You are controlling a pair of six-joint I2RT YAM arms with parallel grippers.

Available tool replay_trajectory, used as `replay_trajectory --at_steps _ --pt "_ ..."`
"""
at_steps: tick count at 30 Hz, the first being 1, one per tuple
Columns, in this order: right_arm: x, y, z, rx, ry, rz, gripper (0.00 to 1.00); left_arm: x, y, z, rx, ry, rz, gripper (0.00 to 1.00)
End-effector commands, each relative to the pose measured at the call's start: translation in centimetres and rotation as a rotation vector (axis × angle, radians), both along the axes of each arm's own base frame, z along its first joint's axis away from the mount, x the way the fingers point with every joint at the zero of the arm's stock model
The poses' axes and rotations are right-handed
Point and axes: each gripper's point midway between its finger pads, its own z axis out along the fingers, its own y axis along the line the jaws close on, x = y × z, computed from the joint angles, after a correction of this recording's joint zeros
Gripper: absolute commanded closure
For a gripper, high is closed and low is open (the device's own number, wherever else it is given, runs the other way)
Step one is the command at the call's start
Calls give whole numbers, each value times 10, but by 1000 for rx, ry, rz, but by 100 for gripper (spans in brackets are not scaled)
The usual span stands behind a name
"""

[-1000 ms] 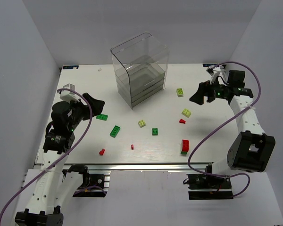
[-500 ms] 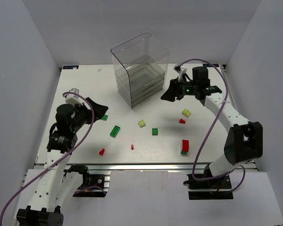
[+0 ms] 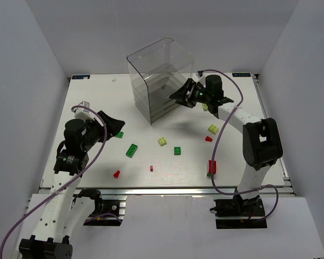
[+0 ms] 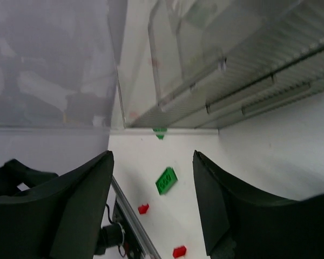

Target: Sort the legos into containers by color

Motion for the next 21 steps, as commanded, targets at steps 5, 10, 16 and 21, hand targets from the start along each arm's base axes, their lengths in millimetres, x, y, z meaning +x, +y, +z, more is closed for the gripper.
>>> replay_trajectory --at_steps 5,10,16,21 --pt "35 9 9 148 -58 -71 43 3 -1 19 -34 -42 18 13" --pt "46 14 6 167 -89 -73 48 5 -5 22 -44 -44 4 13" --pt "60 17 1 162 -124 -86 55 8 -5 25 -33 -45 -2 13" --pt "72 16 -8 164 -138 -104 60 12 -8 26 -36 -38 -13 13"
